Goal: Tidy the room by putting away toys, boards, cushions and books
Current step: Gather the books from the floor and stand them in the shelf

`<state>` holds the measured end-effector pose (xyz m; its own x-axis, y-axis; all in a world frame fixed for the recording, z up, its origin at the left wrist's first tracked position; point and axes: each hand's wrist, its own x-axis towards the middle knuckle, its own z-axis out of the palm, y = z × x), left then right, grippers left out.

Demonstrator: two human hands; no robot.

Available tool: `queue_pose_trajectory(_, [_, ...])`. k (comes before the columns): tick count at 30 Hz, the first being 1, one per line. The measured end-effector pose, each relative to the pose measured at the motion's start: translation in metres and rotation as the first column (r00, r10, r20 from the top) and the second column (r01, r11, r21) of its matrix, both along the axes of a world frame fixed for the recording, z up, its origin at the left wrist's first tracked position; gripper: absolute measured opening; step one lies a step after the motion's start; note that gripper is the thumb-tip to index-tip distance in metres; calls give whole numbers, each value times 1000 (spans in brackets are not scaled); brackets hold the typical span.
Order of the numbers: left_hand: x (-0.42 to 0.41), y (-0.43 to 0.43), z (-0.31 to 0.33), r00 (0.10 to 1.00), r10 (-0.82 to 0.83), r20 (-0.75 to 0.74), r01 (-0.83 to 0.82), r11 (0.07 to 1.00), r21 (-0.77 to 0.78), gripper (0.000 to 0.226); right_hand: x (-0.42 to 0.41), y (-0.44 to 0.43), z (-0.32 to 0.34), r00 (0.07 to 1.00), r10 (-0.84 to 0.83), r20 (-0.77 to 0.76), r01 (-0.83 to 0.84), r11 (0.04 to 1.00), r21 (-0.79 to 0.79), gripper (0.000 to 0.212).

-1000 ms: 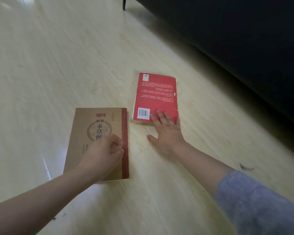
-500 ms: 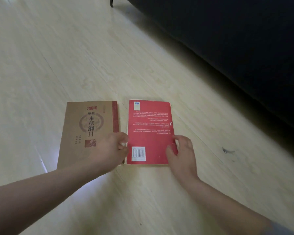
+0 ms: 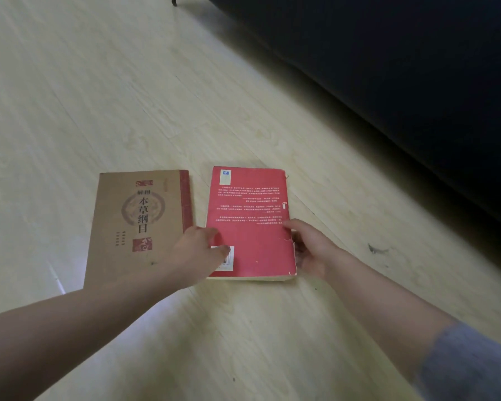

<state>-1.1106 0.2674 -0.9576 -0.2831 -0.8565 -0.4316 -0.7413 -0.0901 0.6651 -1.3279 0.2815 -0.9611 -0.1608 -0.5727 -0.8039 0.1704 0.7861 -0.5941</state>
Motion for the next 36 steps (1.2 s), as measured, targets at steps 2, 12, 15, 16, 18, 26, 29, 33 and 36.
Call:
queue_pose_trajectory(2, [3,-1,1,994,76,-84,-70,994,79,21,0,3,2,1000,12,4,-12,998,-63,21])
queue_pose_trajectory(12, [-14,29,5,953,130,-274,-37,947,319,20,-36,12,61,701,111,-704,-336,922,-190,24])
queue_pose_trajectory(15, [-28,17,24,841,335,-424,-190,918,347,19,-31,23,82,515,76,-854,-456,868,-198,27])
queue_pose_trajectory(16, [-33,10,34,783,401,-475,-208,889,409,17,-22,28,84,478,74,-875,-488,851,-194,28])
queue_pose_trajectory(18, [-45,-5,55,717,471,-514,-223,853,472,24,-1,42,83,436,95,-895,-531,830,-170,30])
queue_pose_trajectory(26, [-59,-23,75,776,506,-376,-323,832,452,40,44,70,64,360,161,-919,-616,781,-104,31])
queue_pose_trajectory(29, [-52,-15,60,819,470,-330,-332,856,396,23,48,74,62,408,209,-889,-637,762,-113,32])
queue_pose_trajectory(33, [-24,-9,41,855,389,-342,-275,900,337,15,28,73,40,650,322,-688,-594,780,-196,31])
queue_pose_trajectory(36, [-7,-3,30,859,306,-410,-165,924,344,18,13,70,23,797,243,-553,-396,901,-176,46])
